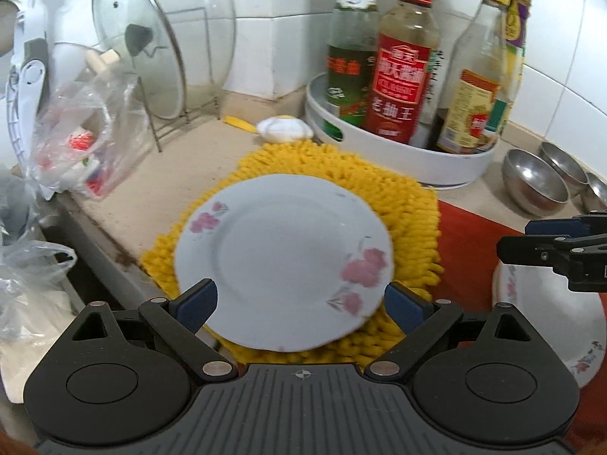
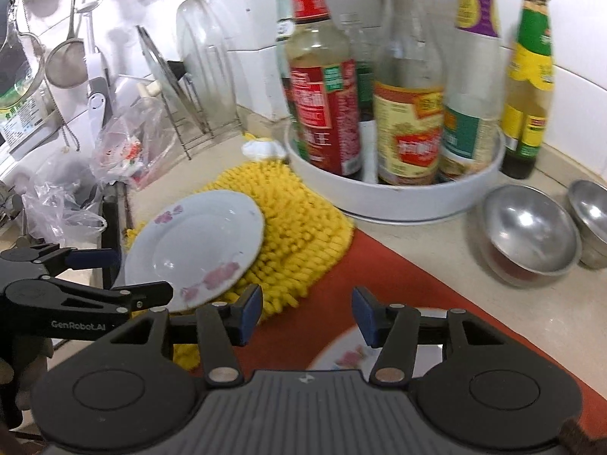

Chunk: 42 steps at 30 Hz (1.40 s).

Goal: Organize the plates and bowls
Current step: 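Grasp the rim of the pink-flower plate on the yellow mat with both grippers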

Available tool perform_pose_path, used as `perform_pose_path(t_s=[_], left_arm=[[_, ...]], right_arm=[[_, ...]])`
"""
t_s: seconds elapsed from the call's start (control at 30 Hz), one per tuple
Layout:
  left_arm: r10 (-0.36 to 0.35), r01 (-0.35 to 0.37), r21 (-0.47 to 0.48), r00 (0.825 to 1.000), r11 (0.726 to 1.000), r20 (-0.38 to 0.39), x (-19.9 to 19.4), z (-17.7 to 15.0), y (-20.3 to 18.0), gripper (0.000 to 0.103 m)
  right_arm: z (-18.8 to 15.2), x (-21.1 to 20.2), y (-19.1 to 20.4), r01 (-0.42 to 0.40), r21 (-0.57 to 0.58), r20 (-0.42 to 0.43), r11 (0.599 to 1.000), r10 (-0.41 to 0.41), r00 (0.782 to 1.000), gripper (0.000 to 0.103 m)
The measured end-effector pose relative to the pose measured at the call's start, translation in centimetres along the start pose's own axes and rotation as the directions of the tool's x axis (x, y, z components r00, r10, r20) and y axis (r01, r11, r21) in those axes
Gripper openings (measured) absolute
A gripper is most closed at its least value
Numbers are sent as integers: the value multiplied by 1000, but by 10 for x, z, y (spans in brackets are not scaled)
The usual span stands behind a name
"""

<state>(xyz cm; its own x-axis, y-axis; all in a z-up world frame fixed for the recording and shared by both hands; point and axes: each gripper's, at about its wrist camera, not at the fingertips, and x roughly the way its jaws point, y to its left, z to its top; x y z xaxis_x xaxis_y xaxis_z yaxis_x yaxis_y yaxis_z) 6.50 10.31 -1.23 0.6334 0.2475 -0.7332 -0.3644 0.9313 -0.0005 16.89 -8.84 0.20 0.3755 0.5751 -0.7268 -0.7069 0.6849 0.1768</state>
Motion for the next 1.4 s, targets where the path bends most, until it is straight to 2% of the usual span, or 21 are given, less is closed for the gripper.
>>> perform_pose_path(t_s=[0.23, 0.6, 0.83, 1.23, 1.33, 1.4], left_arm=[[10, -10, 1, 1000, 1000, -10, 12, 4, 16, 99], [-6, 6, -11, 999, 1000, -41, 39, 8, 37, 100], [-30, 28, -37, 998, 999, -63, 54, 12, 52, 99], [-95, 91, -54, 992, 994, -85, 79, 23, 64, 99], [-105, 99, -64, 990, 993, -90, 81, 26, 65, 99], [-110, 104, -64, 989, 992, -98, 79, 28, 65, 99]], right_arm=[[14, 22, 18, -26, 3, -6, 1000, 26, 1000, 50], [27, 67, 38, -64, 29, -64, 998, 66, 996, 50], [33, 91, 44, -77, 9, -79, 997, 77, 994, 50], [40, 128, 38, -99, 58, -148, 993, 106, 983, 50], [41, 130, 34, -112, 87, -152, 990, 125, 980, 46], [42, 126, 38, -123, 74, -142, 990, 133, 981, 40]])
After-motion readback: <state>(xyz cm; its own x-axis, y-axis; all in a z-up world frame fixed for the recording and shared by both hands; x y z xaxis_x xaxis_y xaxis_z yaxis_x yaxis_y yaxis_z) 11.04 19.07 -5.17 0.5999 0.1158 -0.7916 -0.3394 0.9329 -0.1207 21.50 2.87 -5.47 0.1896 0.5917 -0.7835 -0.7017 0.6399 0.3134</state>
